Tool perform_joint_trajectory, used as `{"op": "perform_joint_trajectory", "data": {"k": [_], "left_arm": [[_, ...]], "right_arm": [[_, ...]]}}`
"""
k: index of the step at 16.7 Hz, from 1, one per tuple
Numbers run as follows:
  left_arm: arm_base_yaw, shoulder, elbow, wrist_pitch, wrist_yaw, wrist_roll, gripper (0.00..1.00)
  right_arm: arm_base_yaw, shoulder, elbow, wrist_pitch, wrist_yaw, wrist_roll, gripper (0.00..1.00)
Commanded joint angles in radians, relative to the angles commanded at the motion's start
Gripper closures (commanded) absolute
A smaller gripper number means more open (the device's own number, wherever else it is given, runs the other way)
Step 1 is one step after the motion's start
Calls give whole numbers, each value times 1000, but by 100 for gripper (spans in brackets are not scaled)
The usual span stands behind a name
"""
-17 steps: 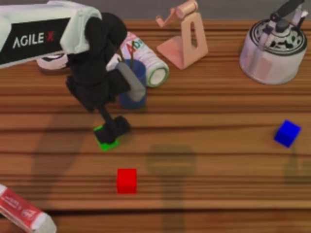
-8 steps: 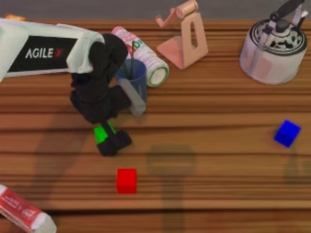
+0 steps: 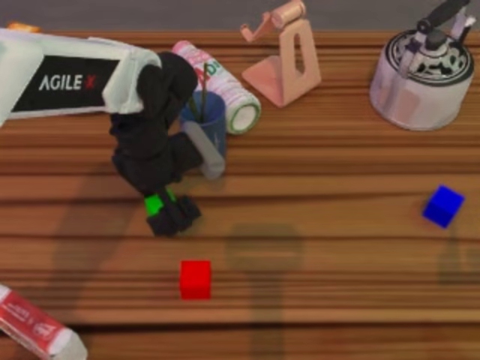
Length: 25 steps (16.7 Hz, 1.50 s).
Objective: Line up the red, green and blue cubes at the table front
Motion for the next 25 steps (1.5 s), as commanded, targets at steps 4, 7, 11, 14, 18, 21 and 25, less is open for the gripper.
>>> {"op": "perform_joint_trajectory", "data": {"k": [4, 7, 11, 14, 18, 21, 25], "left_arm": [[0, 0, 0, 0, 0, 0, 90], [0, 0, 0, 0, 0, 0, 100], [0, 0, 0, 0, 0, 0, 100], [0, -20, 3, -11, 9, -6, 100], [5, -44, 55, -87, 9, -6, 100], [14, -86, 123, -208, 8, -7, 100], [18, -110, 154, -252, 8, -9, 100]], "right_arm": [[0, 0, 0, 0, 0, 0, 0], [0, 0, 0, 0, 0, 0, 0], [0, 0, 0, 0, 0, 0, 0], [0, 0, 0, 0, 0, 0, 0], [0, 0, 0, 0, 0, 0, 0], [0, 0, 0, 0, 0, 0, 0], [0, 0, 0, 0, 0, 0, 0]]}}
